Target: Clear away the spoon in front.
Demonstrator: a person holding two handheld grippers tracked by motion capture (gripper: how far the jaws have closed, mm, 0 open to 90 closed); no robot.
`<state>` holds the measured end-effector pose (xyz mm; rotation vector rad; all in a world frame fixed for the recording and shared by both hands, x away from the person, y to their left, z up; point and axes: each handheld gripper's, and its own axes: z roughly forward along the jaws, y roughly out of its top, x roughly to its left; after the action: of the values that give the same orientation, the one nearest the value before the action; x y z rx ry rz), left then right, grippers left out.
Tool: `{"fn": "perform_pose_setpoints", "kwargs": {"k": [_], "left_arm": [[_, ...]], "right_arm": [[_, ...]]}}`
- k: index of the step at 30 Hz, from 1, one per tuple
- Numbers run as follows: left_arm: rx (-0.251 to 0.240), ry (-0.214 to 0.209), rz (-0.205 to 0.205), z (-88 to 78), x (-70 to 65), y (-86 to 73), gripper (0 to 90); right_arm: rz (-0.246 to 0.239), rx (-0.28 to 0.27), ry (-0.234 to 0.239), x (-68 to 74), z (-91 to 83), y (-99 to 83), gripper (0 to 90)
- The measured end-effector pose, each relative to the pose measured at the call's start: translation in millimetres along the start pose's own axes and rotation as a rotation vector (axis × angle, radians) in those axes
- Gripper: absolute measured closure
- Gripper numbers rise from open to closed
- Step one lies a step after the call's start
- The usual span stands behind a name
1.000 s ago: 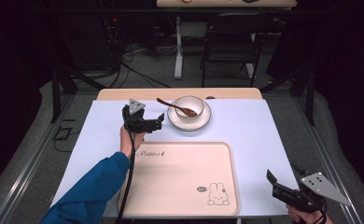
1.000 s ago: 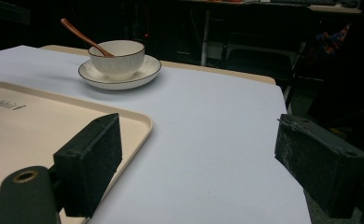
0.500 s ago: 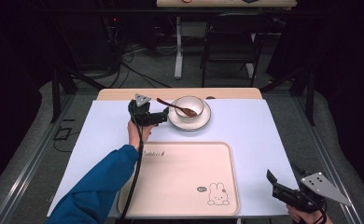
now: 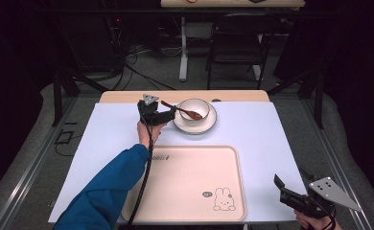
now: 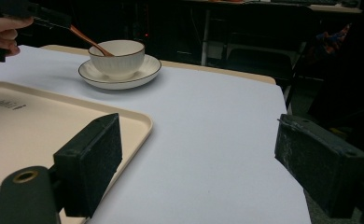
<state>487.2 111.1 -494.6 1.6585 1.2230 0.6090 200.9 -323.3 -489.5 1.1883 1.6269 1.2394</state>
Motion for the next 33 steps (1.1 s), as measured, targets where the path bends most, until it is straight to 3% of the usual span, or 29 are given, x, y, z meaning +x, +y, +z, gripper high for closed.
{"fn": "perform_pose_setpoints", "kwargs": {"k": [14,19,26,33], "left_arm": [[0.003,0.002,-0.026,15.3,-2.5,-1.9,31.5],[0.009,0.012,-0.058,20.5,-1.9,-2.8,35.7],[-0.027,0.013,-0.086,23.6,-0.6,-5.2,45.8],[-0.027,0.021,-0.082,24.7,0.0,-6.8,53.7]], "right_arm": [[0.0,0.001,-0.001,0.0,0.0,0.0,14.1],[0.0,0.0,-0.001,-0.1,-0.1,-0.1,14.1],[0.001,0.0,-0.002,-0.2,-0.2,-0.1,14.1],[0.001,0.001,-0.003,-0.2,-0.1,-0.1,14.1]]}}
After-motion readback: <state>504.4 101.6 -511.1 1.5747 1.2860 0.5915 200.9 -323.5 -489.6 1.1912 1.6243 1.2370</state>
